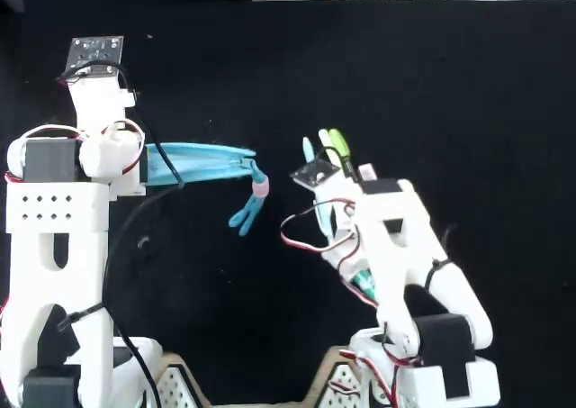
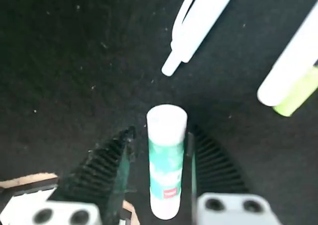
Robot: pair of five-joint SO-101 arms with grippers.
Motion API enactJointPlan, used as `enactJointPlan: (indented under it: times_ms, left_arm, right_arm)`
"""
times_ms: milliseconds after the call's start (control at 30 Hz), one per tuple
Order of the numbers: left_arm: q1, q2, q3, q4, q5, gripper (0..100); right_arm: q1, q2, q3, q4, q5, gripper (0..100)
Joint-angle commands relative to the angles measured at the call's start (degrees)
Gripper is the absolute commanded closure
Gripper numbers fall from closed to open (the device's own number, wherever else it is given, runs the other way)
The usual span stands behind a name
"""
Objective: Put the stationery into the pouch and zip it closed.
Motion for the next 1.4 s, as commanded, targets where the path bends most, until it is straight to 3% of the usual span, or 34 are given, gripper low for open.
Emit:
enactJointPlan:
  times_ms: [0,133,400,767,900,1233,1367]
  left_arm:
    - [1.36,1.67,3.12,-0.09,0.62,97]
    - [1.36,1.67,3.12,-0.09,0.62,97]
    - [1.45,1.58,3.74,-0.09,0.62,97]
    - [1.36,1.58,3.74,-0.09,0.62,97]
    - [1.36,1.58,3.74,-0.09,0.62,97]
    - [1.36,1.58,3.74,-0.09,0.62,97]
    - [1.54,1.85,3.74,-0.09,0.62,97]
  right_arm:
    - [0.26,0.4,-4.79,4.31,0.62,86.1]
    - [0.35,0.48,-4.53,3.87,2.55,86.1]
    - [0.18,0.48,1.98,-6.95,4.57,86.1]
    - [0.35,0.48,4.88,-6.86,4.57,86.2]
    - [0.53,-0.22,4.26,-6.42,4.4,99.5]
    - [0.0,-18.42,-18.59,19.52,-1.93,98.8]
    - [0.09,-28.88,-29.58,21.89,-7.56,98.8]
